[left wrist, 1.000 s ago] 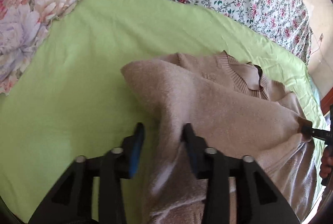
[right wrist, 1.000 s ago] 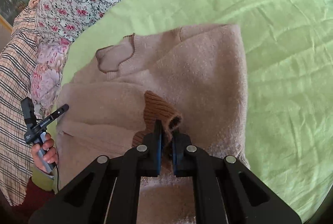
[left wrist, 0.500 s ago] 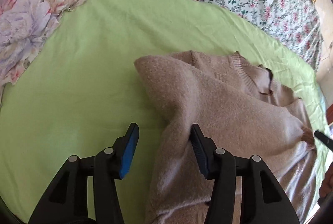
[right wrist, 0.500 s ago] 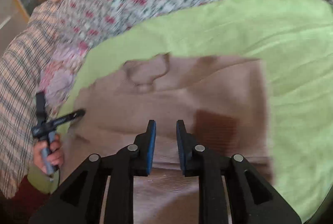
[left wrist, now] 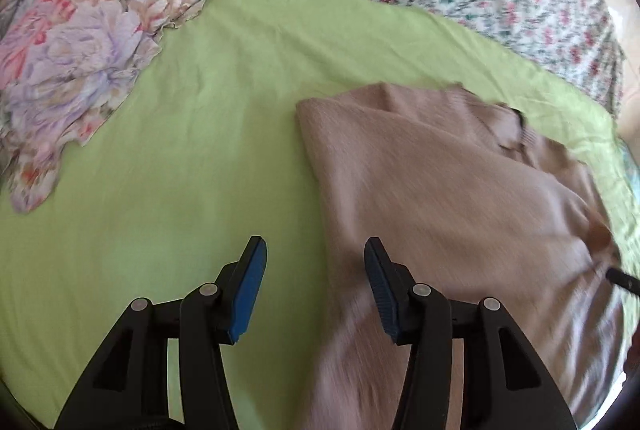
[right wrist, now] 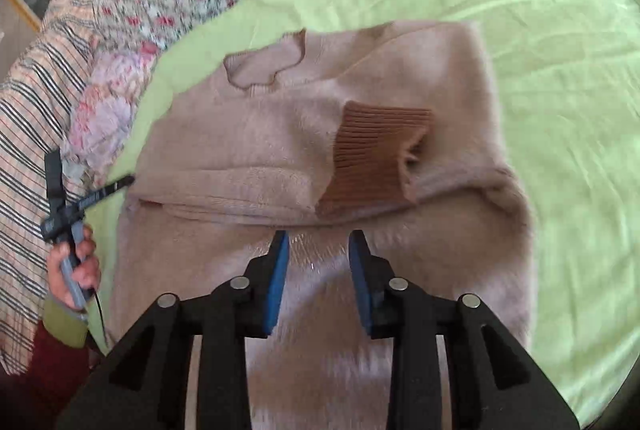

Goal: Fold small clothes

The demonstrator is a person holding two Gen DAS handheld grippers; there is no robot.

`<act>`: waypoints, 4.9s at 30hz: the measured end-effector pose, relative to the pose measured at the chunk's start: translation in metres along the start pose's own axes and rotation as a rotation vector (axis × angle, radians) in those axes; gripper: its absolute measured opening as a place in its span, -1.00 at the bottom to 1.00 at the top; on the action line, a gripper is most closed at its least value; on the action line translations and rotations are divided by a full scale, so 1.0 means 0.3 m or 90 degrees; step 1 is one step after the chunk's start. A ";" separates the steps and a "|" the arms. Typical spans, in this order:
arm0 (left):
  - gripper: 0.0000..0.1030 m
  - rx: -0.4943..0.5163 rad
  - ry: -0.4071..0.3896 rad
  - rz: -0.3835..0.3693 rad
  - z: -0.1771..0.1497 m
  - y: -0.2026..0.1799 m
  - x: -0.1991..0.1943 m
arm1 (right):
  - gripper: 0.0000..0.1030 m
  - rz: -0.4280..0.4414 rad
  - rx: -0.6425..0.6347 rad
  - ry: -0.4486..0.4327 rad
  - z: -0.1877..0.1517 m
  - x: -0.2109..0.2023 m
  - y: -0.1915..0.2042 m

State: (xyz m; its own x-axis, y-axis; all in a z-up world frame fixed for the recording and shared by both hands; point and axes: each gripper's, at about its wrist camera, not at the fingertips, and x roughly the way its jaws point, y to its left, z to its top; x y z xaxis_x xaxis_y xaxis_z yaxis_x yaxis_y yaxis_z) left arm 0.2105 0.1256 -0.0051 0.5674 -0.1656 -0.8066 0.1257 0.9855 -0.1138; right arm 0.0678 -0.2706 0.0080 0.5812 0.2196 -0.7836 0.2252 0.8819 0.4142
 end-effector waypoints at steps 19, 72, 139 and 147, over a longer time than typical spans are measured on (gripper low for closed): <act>0.27 0.008 0.057 -0.003 -0.583 -0.083 -0.326 | -0.04 0.059 -0.040 -0.066 -0.278 -0.214 0.042; -0.88 0.006 -0.077 -0.340 -0.853 0.024 -0.656 | -0.82 0.398 -0.089 -0.116 -0.632 -0.465 -0.086; -0.21 0.168 0.087 -0.238 0.081 -0.430 0.159 | -0.20 0.121 -0.243 0.113 0.179 0.309 0.123; -0.22 0.072 0.074 -0.142 0.347 -0.217 0.304 | -0.20 -0.055 -0.057 -0.034 0.447 0.267 -0.123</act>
State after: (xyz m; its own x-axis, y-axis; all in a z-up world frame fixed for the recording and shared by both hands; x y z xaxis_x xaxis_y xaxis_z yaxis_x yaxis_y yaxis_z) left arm 0.3389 0.0425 -0.0109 0.4191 -0.3657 -0.8310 0.3299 0.9141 -0.2359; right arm 0.2109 -0.3415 -0.0079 0.6036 0.1211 -0.7881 0.2070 0.9307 0.3015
